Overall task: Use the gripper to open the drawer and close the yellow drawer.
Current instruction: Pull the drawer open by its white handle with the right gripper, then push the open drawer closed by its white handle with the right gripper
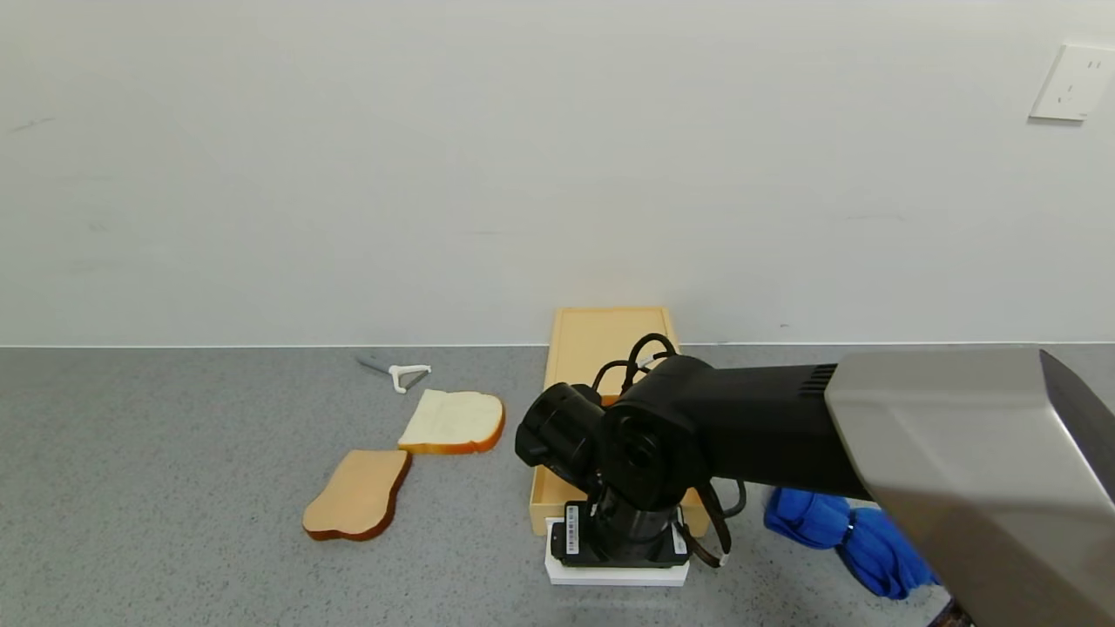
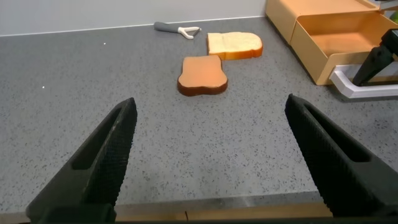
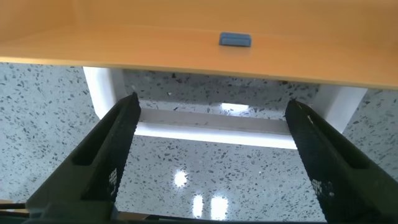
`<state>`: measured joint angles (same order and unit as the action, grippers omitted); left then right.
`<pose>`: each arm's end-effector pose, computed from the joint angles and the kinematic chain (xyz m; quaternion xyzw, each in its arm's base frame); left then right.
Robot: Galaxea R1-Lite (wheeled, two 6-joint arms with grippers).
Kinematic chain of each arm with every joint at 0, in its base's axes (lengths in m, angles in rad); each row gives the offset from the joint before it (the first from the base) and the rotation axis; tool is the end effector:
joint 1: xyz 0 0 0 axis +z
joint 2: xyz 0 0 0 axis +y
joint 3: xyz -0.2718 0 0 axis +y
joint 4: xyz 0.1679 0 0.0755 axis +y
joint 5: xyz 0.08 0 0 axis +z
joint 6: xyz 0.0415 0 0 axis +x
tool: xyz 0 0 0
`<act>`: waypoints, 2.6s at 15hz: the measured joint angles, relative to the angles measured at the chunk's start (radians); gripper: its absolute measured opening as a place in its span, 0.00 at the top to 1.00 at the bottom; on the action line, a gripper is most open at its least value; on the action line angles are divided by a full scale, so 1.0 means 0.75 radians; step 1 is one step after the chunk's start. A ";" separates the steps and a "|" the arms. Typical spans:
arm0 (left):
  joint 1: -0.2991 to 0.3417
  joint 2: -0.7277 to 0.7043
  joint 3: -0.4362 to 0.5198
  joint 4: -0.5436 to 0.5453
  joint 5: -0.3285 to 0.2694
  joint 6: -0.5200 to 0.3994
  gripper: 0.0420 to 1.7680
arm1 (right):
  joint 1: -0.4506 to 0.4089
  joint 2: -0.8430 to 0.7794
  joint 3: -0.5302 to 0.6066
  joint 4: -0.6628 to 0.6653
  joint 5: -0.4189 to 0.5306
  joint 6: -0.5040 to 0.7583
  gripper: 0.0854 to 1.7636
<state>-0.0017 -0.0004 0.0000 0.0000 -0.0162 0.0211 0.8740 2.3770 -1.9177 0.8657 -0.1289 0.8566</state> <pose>0.0176 -0.0007 0.0755 0.0106 -0.0003 -0.0089 0.9999 0.2670 0.3107 0.0639 0.0360 0.6098 0.0371 0.7908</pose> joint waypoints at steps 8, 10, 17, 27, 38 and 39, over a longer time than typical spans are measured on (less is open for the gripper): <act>0.000 0.000 0.000 0.000 0.000 0.000 0.03 | 0.001 -0.107 -0.002 0.030 -0.001 -0.016 0.03; 0.000 0.000 0.000 0.000 0.000 0.000 0.03 | 0.004 -0.185 -0.002 0.048 -0.002 -0.045 0.03; 0.000 0.000 0.000 0.000 0.001 0.000 0.03 | -0.077 -0.580 0.241 -0.022 0.113 -0.422 0.03; 0.000 0.000 0.000 0.000 0.001 0.000 0.03 | -0.474 -1.059 1.019 -0.668 0.407 -0.870 0.03; 0.000 0.000 0.000 0.000 0.000 -0.001 0.03 | -0.656 -1.275 1.370 -1.016 0.574 -1.024 0.03; 0.000 0.000 0.000 0.000 0.000 0.000 0.03 | -0.657 -1.277 1.373 -1.016 0.574 -1.024 0.03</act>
<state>-0.0017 -0.0004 0.0000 0.0000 -0.0162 0.0211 0.3815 1.4196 -0.8881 0.1038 0.3015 0.0885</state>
